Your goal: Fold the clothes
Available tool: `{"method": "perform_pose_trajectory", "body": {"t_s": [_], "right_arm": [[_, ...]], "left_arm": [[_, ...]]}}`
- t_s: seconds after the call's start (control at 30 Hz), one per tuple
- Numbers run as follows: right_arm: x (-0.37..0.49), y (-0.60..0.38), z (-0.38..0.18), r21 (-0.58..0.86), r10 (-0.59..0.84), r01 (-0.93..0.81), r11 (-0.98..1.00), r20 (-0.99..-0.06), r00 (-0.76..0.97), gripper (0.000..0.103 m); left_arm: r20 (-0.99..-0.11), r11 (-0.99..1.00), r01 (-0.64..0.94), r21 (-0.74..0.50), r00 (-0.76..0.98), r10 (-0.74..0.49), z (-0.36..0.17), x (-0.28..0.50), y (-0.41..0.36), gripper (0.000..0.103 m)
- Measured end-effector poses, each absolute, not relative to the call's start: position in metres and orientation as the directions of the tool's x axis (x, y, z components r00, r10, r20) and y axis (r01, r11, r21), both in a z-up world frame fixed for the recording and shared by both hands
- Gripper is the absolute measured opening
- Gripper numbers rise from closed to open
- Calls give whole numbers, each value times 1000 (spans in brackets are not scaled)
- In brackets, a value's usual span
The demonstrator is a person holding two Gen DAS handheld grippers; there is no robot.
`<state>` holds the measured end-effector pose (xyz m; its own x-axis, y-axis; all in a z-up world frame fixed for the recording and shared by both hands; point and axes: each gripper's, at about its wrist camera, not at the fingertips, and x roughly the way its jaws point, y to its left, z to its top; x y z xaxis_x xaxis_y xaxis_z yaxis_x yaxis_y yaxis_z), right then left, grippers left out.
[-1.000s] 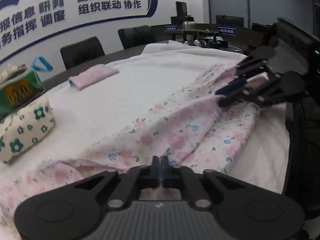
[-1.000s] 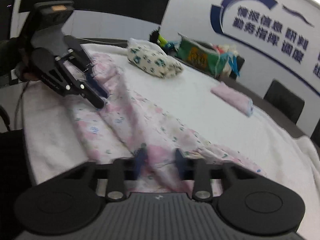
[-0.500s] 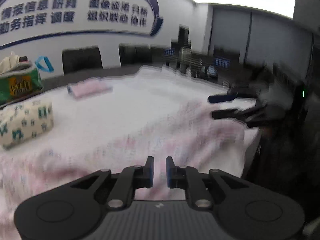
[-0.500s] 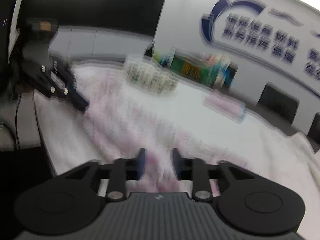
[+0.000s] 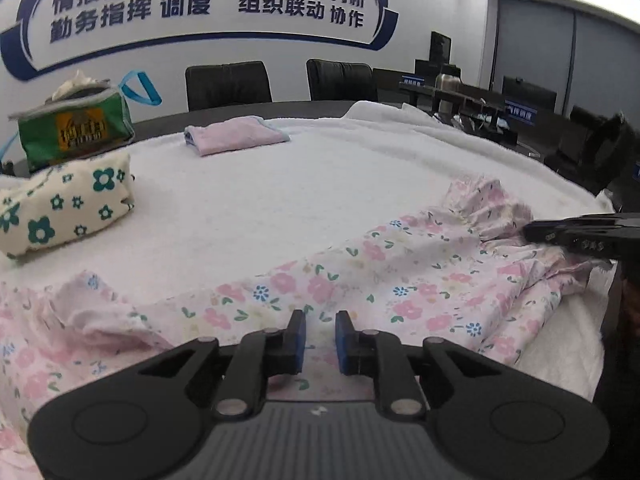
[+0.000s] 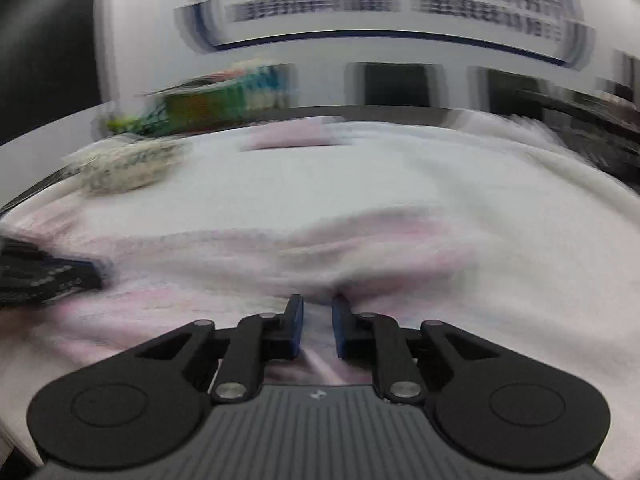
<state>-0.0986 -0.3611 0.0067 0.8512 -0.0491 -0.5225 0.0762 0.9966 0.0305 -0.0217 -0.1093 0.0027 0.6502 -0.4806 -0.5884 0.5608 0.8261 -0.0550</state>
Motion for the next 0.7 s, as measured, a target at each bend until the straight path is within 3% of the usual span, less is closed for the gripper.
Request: {"method": "perform_pose_trajectory", "body": {"t_s": [0.1, 0.13, 0.17, 0.23, 0.3, 0.37, 0.6, 0.63, 0.7], "right_arm": [[-115, -380, 26, -114, -132, 89, 989, -463, 877, 22], [-120, -382, 35, -164, -108, 39, 986, -436, 894, 35], [-124, -380, 47, -225, -37, -59, 973, -401, 915, 67], [-130, -378, 66, -352, 105, -249, 902, -380, 919, 102], [-116, -374, 81, -430, 219, -428, 795, -454, 864, 102], [-93, -369, 88, -419, 289, -570, 707, -565, 773, 102], [-29, -358, 78, -216, 282, -763, 609, -841, 462, 95], [-20, -356, 77, -180, 276, -783, 595, -869, 410, 81], [-1, -353, 75, -106, 261, -816, 568, -917, 302, 20]], "left_arm": [[-584, 824, 558, -98, 638, -502, 3, -24, -102, 14], [-583, 823, 556, -112, 634, -508, 2, -23, -100, 14], [-581, 823, 555, -124, 631, -514, 1, -22, -99, 14], [-580, 822, 553, -136, 628, -519, 1, -22, -97, 14], [-580, 822, 553, -139, 627, -520, 1, -22, -97, 14], [-581, 824, 554, -118, 634, -510, 2, -25, -100, 14], [-586, 823, 565, -60, 648, -487, 2, -30, -109, 18], [-585, 823, 565, -66, 646, -490, 2, -30, -108, 18], [-585, 822, 565, -74, 643, -494, 2, -29, -107, 18]]}}
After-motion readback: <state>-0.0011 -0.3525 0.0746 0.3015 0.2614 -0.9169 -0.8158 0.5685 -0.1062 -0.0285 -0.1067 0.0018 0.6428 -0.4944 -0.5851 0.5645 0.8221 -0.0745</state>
